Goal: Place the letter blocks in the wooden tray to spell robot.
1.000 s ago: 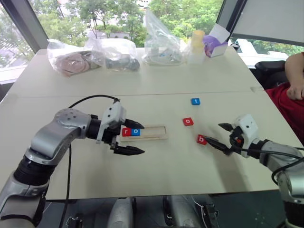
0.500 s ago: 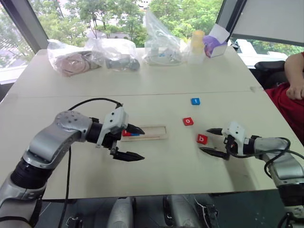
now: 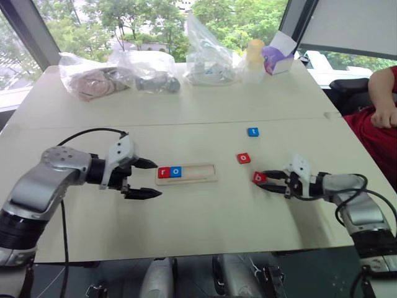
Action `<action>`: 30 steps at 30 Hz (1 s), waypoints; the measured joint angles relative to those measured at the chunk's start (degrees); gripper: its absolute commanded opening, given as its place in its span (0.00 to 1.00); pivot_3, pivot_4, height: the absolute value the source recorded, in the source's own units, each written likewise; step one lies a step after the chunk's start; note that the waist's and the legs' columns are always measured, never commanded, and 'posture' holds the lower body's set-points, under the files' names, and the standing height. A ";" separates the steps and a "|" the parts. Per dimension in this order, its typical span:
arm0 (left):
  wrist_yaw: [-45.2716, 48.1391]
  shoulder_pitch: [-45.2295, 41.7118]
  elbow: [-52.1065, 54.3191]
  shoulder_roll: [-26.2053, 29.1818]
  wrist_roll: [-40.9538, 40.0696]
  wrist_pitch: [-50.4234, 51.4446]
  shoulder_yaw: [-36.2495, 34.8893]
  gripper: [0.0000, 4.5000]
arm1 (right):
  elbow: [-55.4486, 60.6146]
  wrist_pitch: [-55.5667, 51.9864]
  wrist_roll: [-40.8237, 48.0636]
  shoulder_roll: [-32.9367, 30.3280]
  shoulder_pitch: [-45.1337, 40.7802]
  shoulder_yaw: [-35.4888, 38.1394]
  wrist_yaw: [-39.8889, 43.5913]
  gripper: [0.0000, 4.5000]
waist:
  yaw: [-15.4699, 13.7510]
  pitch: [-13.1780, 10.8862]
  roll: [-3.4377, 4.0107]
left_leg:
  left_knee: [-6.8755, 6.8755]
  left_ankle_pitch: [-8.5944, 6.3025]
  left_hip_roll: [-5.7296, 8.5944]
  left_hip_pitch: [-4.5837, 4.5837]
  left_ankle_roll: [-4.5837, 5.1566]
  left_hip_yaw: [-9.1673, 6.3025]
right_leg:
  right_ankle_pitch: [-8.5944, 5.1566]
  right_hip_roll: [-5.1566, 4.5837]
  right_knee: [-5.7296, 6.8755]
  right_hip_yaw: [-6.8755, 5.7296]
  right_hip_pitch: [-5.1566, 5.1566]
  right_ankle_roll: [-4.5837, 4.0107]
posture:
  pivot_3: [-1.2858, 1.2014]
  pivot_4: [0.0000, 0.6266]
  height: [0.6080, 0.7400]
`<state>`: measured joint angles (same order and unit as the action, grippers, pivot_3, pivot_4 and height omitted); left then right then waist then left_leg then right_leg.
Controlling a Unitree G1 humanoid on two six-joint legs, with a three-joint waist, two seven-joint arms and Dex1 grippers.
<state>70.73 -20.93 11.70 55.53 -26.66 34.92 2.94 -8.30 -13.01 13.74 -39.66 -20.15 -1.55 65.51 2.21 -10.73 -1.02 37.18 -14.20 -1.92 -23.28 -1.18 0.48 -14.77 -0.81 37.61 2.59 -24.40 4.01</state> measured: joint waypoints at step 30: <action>-9.26 10.61 4.72 -0.32 -2.51 2.31 -10.60 1.00 | -23.64 8.55 -11.06 23.68 -26.01 -19.58 3.00 0.25 | 0.34 -0.02 -0.09 | 0.02 0.01 0.02 -0.02 -0.02 -0.03 | 0.00 -0.10 0.36 -0.03 -0.15 0.03 | 0.52 0.24 1.00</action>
<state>61.47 -10.32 16.42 55.21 -29.17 37.23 -7.66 -31.94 -4.46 2.69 -15.98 -46.16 -21.13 68.51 2.55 -10.74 -1.12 37.20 -14.20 -1.91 -23.30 -1.20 0.44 -14.76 -0.91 37.97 2.56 -24.54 4.04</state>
